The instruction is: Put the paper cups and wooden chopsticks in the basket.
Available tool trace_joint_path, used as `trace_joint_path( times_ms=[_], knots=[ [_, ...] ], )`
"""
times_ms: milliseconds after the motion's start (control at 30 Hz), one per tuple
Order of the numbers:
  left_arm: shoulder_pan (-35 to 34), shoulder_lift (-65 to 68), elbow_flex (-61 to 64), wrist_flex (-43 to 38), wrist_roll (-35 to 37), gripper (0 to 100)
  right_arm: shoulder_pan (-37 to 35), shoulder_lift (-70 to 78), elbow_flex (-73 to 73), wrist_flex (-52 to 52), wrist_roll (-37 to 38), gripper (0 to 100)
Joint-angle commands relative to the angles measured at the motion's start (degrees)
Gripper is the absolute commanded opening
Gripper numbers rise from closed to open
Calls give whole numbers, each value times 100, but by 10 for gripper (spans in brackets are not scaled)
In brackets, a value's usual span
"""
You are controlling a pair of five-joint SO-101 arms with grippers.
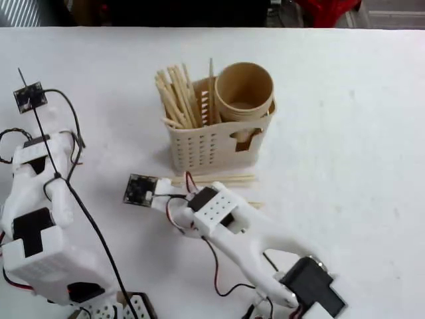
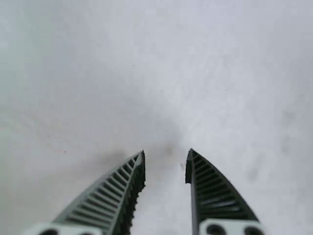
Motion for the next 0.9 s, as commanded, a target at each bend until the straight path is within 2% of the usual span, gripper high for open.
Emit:
trace_joint_path(
  times_ms=[0, 300, 500, 700, 867],
  knots=[
    [127, -40, -123, -88, 35, 157, 101, -470, 18, -13, 53, 152],
    [127, -40, -123, -79, 35, 157, 479, -418, 176, -532, 105, 155],
    [127, -40, -123, -70, 35, 157, 488, 286, 141, -901, 114, 155],
    [127, -40, -123, -62, 35, 157, 479, 532, 0, -840, 114, 150],
    [127, -40, -123, -62, 35, 157, 470, 435, 0, -505, 114, 46]
  ],
)
